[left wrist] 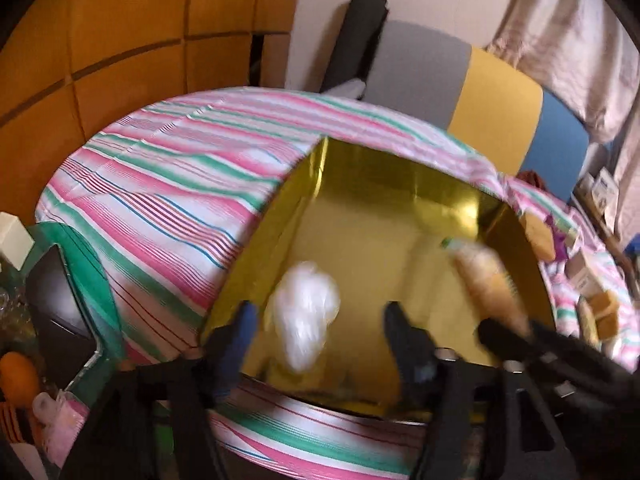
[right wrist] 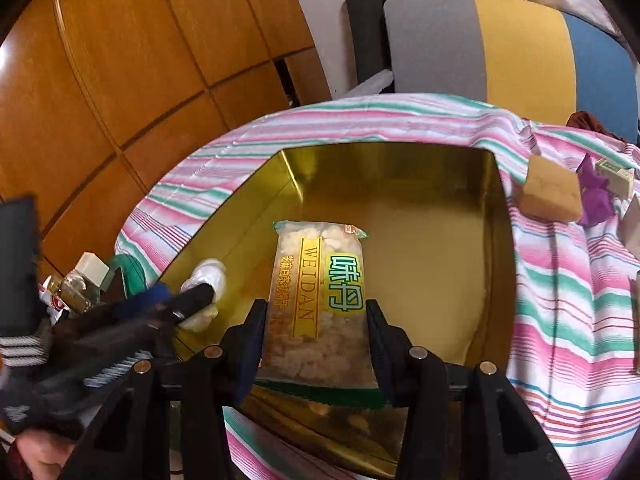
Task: Organize objects
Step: 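Carry both items over the gold tin and open both grippers to drop them, then withdraw both grippers from the tin toward the remaining items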
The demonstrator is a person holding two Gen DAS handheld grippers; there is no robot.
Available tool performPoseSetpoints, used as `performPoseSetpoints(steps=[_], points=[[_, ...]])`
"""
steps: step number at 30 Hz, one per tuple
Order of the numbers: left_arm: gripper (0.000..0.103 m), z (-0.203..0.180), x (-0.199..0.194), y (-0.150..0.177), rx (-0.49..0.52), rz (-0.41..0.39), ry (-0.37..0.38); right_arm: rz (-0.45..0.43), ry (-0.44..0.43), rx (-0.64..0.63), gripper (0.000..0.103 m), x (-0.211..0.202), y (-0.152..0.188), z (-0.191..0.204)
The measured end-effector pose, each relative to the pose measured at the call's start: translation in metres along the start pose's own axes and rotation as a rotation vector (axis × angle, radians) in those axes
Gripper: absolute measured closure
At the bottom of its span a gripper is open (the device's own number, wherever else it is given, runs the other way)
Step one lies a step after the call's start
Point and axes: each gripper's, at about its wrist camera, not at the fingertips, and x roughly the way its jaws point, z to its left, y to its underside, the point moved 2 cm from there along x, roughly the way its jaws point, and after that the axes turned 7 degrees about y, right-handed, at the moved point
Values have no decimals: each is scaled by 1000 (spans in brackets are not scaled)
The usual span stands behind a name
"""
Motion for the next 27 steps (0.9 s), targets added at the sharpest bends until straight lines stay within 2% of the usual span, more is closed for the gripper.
performPoseSetpoints(steps=[3,6,8,10,14,18,21,27], points=[[19,5,-19,-9,-29,-85,-40,23,-1,1,55,7,3,2],[3,11,-37,-16,-76,-173,-103,43,-4,2,55,14,3,6],[0,20,-51,-21,-116,-234,-133,60,-15,7,55,20,3,12],[0,26,-60,-24,-154,-262,-150,76,-31,10,54,25,2,20],[0,36,-68,-26,-217,-271,-157,102,-96,21,53,30,3,37],[0,40,-67,-24,-261,-249,-148,70,-125,-31,52,18,8,47],[0,33,-66,-21,-256,-242,-139,35,-111,-49,52,8,9,44],[0,13,-61,-16,-199,-215,-116,-82,-10,-53,51,-26,3,23]])
